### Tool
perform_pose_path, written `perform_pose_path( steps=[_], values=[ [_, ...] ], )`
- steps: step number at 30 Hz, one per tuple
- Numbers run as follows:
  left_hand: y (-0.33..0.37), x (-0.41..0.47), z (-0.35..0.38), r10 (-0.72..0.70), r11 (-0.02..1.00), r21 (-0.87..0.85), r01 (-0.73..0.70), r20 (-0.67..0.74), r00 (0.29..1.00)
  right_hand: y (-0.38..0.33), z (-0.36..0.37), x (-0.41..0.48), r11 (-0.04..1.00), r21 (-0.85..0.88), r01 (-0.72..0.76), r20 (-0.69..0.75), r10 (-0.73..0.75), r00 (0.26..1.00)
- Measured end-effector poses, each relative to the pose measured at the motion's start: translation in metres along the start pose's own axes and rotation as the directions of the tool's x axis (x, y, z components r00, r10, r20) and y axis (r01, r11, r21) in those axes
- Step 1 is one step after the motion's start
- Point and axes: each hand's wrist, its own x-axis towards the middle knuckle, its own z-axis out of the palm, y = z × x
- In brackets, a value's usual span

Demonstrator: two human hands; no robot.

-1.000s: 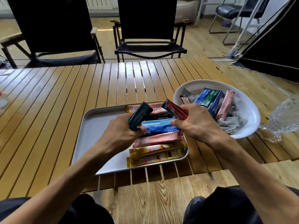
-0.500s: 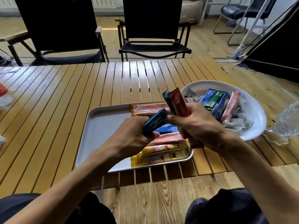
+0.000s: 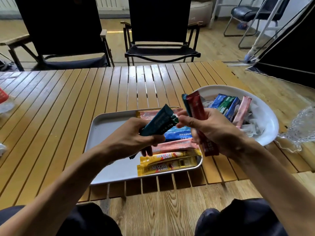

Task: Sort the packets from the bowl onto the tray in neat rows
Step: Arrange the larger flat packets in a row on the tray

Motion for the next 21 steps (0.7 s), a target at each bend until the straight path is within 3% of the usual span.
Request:
perform_pose_path(
  steps=[6,11,16,21],
  values=[
    [0.005,-0.002,-0.001,-0.034,0.999,-0.037,0.034,-0.005,0.999,-0.007,-0.01,-0.003,0.999,0.024,-0.044,-0.096,0.046,0.994],
    [0.004,-0.014,-0.003,-0.081,0.996,-0.028,0.081,-0.007,0.997,-0.008,-0.02,-0.019,0.981,-0.112,-0.159,-0.056,0.154,0.987],
    [-0.011,-0.026,0.016,-0.08,0.977,0.201,0.077,0.005,0.997,0.006,-0.017,-0.03,0.892,-0.376,-0.25,-0.004,0.268,0.963],
    [-0.013,-0.029,0.032,-0.094,0.94,0.315,0.132,-0.133,0.987,0.018,-0.014,-0.032,0.813,-0.52,-0.261,-0.004,0.303,0.953]
  ],
)
